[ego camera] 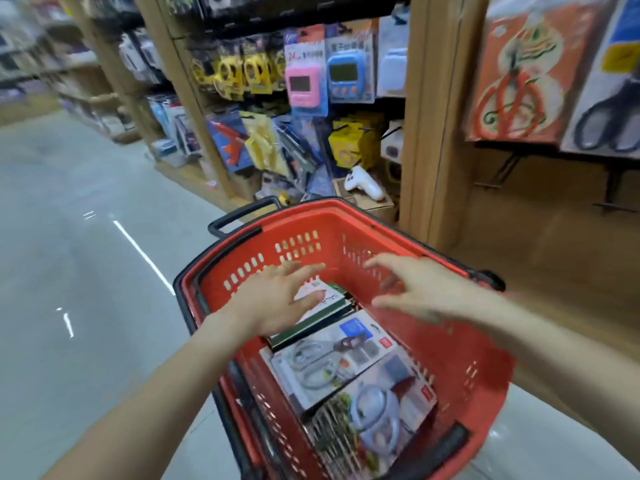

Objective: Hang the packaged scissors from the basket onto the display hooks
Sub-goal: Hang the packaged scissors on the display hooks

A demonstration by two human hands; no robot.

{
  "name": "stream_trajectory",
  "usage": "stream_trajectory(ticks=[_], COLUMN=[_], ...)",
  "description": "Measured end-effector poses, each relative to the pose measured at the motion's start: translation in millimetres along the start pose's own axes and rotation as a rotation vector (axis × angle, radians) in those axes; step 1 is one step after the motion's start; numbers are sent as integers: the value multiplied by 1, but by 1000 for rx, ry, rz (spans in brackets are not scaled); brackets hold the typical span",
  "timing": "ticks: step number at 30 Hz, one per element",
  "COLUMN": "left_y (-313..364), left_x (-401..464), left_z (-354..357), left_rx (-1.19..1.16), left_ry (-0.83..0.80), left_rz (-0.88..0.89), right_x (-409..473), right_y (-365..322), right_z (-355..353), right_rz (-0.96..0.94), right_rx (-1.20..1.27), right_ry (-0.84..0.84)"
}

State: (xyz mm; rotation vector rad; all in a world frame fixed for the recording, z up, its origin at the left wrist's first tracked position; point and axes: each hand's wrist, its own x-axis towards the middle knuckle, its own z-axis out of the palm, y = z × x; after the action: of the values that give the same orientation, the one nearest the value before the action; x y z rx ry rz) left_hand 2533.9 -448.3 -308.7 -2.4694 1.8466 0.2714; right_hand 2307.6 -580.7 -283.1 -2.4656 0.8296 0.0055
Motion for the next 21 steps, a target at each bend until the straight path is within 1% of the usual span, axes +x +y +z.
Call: stream_trajectory(ticks=[4,7,10,15,19,21], left_y=[-20,-25,-24,-32,-43,-48], left_x=[-7,-1,18,67,93,101], left_z=[27,30,20,21,36,42], left_rx=[2,54,102,157,179,160], left_ry=[-62,-141,-180,-291,-418,-466], left_rz=[-54,-64,-42,-73,-99,-125], right_x=[13,27,58,112,152,168], right_y=[-3,-8,-14,-34,-36,-36], right_z=[44,61,83,122,153,163], right_rz=[63,125,302,607,832,891], right_rx=[57,144,367,691,1074,1231], right_ry=[-155,-204,-154,-142,12,68])
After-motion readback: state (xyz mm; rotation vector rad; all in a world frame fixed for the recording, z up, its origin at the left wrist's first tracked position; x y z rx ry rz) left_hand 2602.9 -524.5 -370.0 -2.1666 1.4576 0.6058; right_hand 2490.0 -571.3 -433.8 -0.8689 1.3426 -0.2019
